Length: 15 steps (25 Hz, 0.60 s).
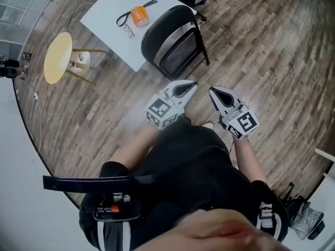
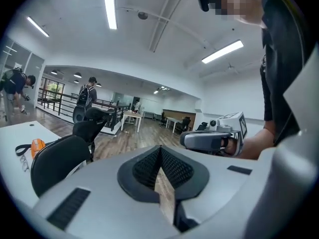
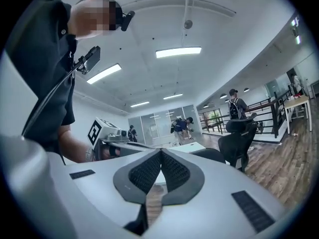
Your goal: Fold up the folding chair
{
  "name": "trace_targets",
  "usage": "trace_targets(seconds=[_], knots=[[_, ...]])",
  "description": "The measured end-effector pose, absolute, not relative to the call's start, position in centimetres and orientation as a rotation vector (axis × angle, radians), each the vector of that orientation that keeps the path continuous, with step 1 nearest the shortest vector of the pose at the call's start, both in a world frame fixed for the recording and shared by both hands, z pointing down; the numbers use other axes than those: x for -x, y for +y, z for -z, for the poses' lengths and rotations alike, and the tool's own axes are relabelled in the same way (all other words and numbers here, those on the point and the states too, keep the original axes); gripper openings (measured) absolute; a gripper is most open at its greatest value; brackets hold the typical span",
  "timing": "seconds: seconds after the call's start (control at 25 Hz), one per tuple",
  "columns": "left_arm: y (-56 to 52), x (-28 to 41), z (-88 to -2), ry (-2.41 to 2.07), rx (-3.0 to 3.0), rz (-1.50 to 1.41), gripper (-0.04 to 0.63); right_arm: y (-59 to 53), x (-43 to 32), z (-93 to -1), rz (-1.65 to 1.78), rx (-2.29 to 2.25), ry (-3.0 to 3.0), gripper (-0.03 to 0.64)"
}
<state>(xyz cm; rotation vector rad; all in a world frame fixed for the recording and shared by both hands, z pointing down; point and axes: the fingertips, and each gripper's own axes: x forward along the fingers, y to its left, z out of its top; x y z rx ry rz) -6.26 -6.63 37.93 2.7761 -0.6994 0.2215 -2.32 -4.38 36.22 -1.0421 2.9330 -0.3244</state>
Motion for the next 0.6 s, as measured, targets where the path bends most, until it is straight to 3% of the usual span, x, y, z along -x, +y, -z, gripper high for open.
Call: trace_targets(seconds=[0.6], knots=[[-8.0,8.1,-34.4,-0.705,-2.769,-0.074,0.005,-5.1,4.1,-30.4,0.173,0.996,2.975,0.009]])
